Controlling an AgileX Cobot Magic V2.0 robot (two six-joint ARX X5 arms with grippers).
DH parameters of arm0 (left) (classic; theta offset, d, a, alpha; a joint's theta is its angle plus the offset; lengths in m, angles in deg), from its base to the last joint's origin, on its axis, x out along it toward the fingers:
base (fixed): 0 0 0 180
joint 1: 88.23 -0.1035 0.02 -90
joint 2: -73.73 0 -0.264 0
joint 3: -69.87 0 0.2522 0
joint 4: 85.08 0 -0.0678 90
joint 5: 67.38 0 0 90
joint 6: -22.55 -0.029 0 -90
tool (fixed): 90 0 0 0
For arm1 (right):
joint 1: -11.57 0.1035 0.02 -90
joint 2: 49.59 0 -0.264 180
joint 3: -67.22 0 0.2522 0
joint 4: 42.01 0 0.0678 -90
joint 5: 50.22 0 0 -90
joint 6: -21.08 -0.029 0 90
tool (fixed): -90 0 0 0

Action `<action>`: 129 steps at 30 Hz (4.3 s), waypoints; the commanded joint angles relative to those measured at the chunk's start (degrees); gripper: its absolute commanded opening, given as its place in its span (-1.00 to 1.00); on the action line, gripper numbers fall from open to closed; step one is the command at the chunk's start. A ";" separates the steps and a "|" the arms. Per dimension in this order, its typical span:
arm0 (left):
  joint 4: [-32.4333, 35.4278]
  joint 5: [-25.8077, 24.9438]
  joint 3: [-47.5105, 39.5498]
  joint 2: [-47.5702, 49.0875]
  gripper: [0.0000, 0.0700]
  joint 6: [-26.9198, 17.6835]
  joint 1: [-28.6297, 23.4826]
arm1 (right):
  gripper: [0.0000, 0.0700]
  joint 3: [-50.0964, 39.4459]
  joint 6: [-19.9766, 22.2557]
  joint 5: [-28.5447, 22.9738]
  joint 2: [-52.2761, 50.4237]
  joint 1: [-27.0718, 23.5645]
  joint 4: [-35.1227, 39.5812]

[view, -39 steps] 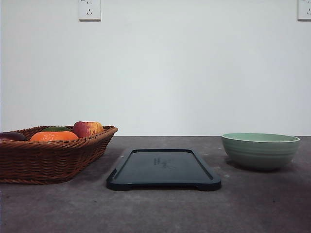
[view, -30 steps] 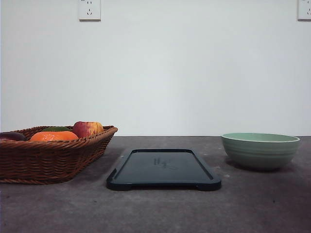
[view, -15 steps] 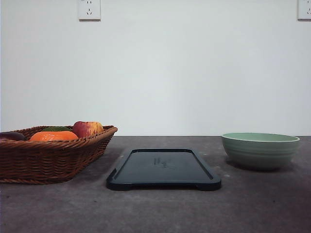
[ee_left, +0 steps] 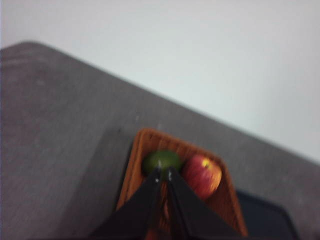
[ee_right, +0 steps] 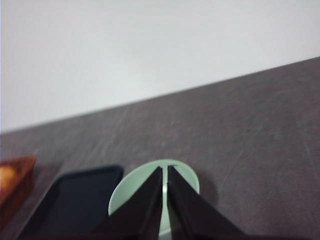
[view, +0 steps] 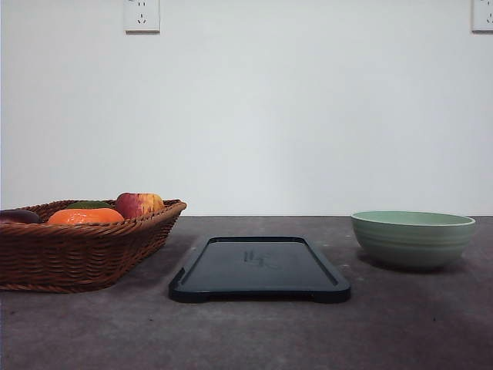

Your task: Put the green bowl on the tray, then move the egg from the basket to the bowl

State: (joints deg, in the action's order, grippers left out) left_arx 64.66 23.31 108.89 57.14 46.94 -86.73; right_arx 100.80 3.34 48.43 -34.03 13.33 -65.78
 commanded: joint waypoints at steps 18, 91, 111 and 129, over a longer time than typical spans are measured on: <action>-20.91 -14.92 19.50 -26.19 -0.98 -23.09 -0.09 | -0.98 14.05 16.70 10.00 21.55 -0.02 -16.32; -21.20 -14.90 19.80 -26.67 0.00 -23.30 -0.09 | -0.91 58.05 15.70 0.16 88.82 -0.07 -35.16; -21.20 -14.90 19.80 -26.69 0.00 -23.30 -0.09 | -0.99 78.97 15.83 0.76 88.80 3.97 -55.34; -21.22 -14.90 19.80 -26.69 0.00 -23.30 -0.09 | -0.99 81.87 13.39 3.89 91.27 21.99 -51.02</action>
State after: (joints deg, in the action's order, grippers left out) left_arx 43.20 8.73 127.51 30.69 23.68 -86.73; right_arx 181.35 17.67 51.50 55.09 34.81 -116.95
